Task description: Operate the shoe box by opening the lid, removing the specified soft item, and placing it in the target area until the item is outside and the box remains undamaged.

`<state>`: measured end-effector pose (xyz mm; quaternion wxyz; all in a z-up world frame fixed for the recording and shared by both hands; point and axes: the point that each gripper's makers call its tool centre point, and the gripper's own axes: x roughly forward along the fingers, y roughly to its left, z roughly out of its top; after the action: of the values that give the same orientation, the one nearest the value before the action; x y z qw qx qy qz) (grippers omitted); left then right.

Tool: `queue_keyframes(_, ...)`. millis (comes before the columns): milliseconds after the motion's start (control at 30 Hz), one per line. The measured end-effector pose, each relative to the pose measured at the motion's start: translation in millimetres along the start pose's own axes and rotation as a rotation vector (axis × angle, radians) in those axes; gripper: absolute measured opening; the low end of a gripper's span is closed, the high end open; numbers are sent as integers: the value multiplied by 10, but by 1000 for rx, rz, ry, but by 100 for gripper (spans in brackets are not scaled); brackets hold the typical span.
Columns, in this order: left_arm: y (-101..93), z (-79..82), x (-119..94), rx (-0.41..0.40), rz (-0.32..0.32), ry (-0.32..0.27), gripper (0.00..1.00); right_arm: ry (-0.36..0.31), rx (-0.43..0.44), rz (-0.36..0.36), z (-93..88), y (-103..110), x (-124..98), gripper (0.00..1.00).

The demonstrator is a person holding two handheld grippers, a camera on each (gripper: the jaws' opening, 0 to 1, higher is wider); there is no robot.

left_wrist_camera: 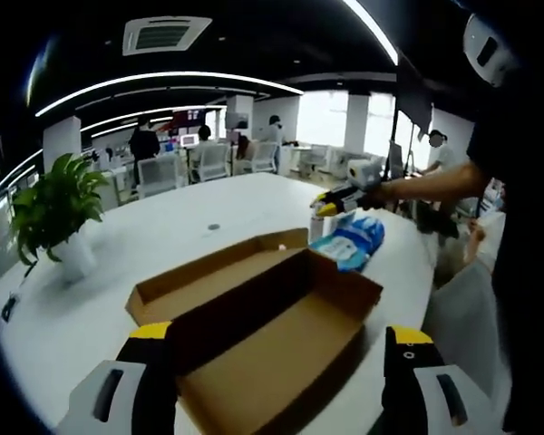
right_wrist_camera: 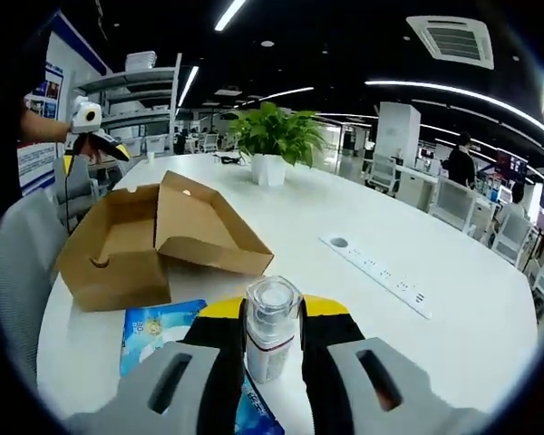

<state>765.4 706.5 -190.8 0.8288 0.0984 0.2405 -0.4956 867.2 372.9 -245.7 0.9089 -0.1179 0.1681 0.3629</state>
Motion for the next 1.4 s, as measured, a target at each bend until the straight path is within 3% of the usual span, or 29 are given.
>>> queue_keyframes(833, 20, -83, -34, -6, 29, 23, 92, 7, 13, -38, -21, -20, -32, 21)
queue_keyframes(1400, 39, -110, -71, -10, 55, 25, 89, 7, 23, -81, 72, -32, -33, 25)
